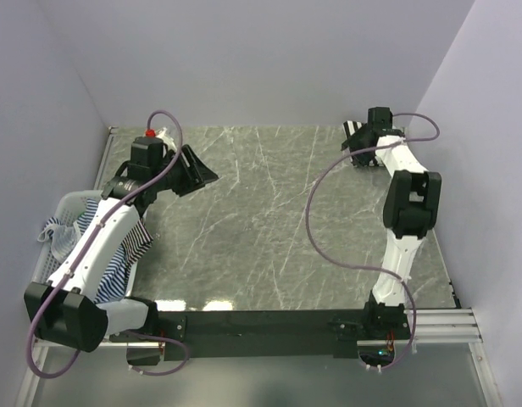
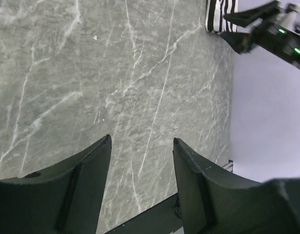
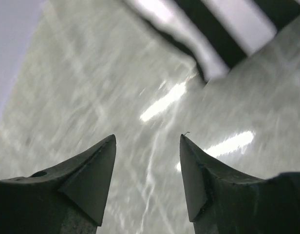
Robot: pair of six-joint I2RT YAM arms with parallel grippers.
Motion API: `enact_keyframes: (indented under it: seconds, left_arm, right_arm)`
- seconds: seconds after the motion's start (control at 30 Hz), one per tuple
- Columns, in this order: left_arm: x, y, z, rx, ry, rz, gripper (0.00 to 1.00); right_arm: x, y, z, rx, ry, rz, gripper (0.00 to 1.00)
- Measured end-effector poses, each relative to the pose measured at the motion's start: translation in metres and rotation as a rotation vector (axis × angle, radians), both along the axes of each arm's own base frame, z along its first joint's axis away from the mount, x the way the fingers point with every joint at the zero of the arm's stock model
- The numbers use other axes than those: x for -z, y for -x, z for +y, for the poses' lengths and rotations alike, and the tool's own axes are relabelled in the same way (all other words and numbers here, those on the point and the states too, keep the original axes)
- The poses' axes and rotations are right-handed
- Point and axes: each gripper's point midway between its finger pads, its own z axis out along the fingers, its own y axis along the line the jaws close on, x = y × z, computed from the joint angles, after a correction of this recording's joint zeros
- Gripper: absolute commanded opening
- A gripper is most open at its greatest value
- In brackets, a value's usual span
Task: Fold and stack the tank tops
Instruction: Neatly place the folded tank top to the corner
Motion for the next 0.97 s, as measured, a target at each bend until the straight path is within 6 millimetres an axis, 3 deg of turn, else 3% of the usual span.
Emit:
enact_keyframes:
  seconds: [0.13, 0.23, 0.33, 0.4, 0.53, 0.7, 0.83, 0.97]
  left_arm:
    - [0.001, 0.002, 0.005, -0.032, -0.006, -0.005, 0.59]
    - [0.004, 0.005, 0.010, -0.059, -0.011, -0.001, 0.59]
    - [0.011, 0.009, 0.017, -0.092, -0.029, -0.001, 0.59]
    - [0.017, 0.012, 0.024, -0.124, -0.049, 0.001, 0.60]
    - [0.032, 0.016, 0.038, -0.196, -0.089, 0.011, 0.59]
    - [0.050, 0.019, 0.049, -0.254, -0.118, 0.044, 0.58]
    - [0.065, 0.025, 0.055, -0.279, -0.137, 0.068, 0.58]
    - [0.072, 0.027, 0.057, -0.289, -0.140, 0.081, 0.58]
  right_arm:
    - [-0.056, 0.028, 0.030, -0.074, 0.033, -0.124, 0.71]
    - [-0.094, 0.066, 0.063, -0.153, 0.070, -0.219, 0.75]
    - [-0.121, 0.108, 0.093, -0.232, 0.092, -0.314, 0.86]
    - [-0.130, 0.138, 0.106, -0.279, 0.109, -0.364, 0.86]
    - [-0.135, 0.193, 0.123, -0.353, 0.132, -0.437, 0.87]
    - [-0.112, 0.245, 0.133, -0.428, 0.128, -0.466, 0.88]
    - [-0.092, 0.266, 0.123, -0.430, 0.143, -0.453, 0.89]
    - [-0.095, 0.270, 0.116, -0.417, 0.168, -0.474, 0.90]
